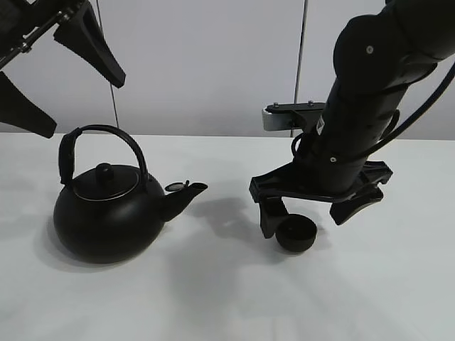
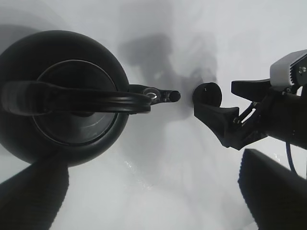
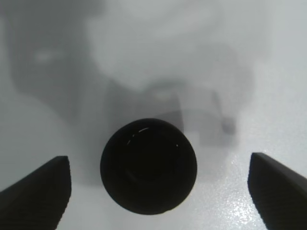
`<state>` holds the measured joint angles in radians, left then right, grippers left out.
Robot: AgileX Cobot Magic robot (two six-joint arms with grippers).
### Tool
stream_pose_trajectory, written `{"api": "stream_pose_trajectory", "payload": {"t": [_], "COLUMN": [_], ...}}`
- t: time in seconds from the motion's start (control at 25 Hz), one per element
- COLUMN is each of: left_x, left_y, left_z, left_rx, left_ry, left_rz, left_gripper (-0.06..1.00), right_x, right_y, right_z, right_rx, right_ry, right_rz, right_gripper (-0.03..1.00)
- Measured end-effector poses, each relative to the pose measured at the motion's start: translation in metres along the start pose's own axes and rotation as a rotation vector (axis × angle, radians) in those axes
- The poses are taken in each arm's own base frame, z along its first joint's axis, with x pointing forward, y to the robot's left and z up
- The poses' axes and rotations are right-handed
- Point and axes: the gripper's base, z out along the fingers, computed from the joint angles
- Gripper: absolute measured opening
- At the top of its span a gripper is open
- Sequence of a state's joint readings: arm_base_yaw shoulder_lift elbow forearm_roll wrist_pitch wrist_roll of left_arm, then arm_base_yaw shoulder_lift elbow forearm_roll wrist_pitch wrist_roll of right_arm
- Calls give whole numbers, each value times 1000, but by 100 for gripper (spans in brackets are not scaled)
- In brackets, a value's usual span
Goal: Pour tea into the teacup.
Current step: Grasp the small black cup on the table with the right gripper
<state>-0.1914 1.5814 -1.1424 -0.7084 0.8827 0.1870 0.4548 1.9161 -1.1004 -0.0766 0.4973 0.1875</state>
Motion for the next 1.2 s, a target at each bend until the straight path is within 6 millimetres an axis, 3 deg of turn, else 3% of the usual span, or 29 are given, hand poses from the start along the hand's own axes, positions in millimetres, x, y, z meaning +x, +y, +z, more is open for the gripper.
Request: {"api": "stream_pose_trajectory", "payload": {"t": [0.4, 0.76, 1.2], "left_x": [0, 0, 0], "left_y": [0, 0, 0], "left_z": [0, 0, 0], "left_rx": [0, 0, 0], "left_ry": [0, 0, 0], "left_rz": [0, 1, 1], "left_gripper": [69, 69, 69], "right_x": [2, 2, -4], "right_y": [1, 1, 4], "right_z": [12, 13, 8], "right_rx": [-5, -8, -7], "right_ry": [18, 14, 19], "right_rz": [14, 42, 57], "right_gripper": [69, 41, 40]}}
